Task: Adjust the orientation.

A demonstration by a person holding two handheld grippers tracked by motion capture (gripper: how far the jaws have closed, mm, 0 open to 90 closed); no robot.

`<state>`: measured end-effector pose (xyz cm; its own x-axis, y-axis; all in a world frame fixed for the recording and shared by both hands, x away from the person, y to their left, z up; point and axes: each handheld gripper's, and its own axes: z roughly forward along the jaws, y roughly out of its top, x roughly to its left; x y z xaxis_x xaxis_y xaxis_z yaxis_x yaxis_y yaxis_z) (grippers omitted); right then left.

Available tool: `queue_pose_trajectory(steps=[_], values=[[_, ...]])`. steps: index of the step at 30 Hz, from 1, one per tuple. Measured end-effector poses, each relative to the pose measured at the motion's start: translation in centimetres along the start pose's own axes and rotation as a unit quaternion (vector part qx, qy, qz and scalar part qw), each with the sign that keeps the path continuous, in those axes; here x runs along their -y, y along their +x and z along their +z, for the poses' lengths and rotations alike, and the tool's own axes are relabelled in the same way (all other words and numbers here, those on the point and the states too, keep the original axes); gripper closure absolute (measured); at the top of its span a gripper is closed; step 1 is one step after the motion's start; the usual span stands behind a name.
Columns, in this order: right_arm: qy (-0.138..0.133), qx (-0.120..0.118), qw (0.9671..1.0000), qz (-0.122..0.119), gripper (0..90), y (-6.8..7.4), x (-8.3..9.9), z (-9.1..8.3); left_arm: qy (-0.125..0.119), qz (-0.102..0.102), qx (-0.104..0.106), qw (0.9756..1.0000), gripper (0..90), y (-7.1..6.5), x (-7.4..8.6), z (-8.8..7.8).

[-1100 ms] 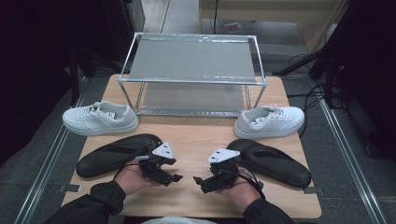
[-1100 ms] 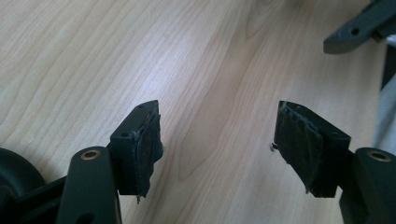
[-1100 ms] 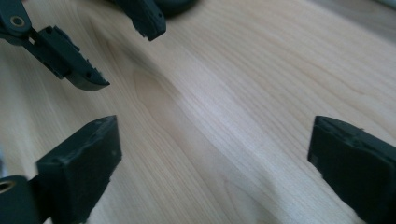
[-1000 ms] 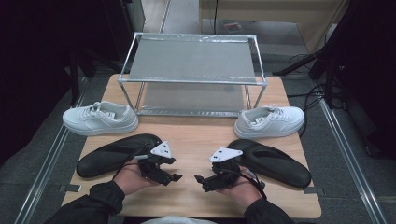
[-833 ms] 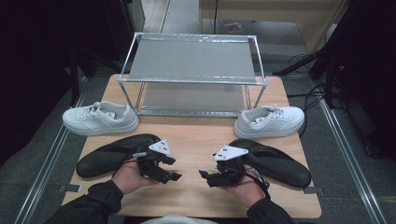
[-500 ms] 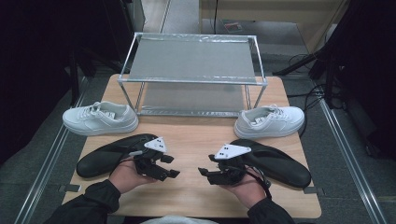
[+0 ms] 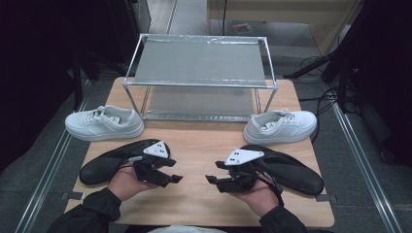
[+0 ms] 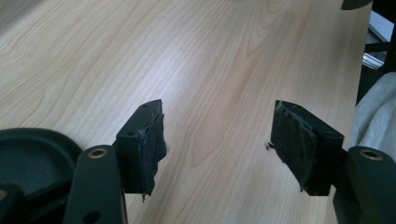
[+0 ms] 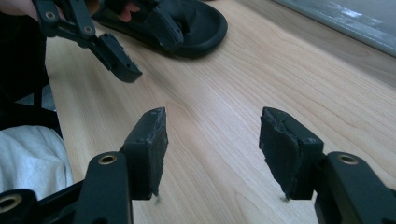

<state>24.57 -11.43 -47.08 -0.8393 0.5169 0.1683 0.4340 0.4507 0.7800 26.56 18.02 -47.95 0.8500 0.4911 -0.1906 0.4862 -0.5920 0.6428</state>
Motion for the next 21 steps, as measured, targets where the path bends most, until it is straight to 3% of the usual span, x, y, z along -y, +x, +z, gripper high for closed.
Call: queue_pose_trajectory(steps=[4, 9, 16, 21], values=[[0.001, 0.005, 0.9999, -0.009, 42.3, 0.0, 0.0, -0.1, -0.002, -0.008, -0.005, 1.0, 36.2, 0.1, 0.1, -0.5], [0.004, 0.001, 0.9999, -0.013, 43.0, 0.0, -0.2, 0.0, 0.004, -0.004, -0.007, 1.0, 39.2, -0.2, 0.1, -1.0], [0.01, -0.014, 0.9998, -0.006, 42.8, -0.4, -0.6, 0.3, 0.004, -0.019, -0.009, 0.9998, 41.9, 0.1, 1.0, -2.1], [0.018, -0.014, 0.9995, -0.023, 41.2, -0.4, -0.9, 0.8, -0.004, -0.032, -0.011, 0.9994, 42.8, 0.2, 1.4, -3.1]])
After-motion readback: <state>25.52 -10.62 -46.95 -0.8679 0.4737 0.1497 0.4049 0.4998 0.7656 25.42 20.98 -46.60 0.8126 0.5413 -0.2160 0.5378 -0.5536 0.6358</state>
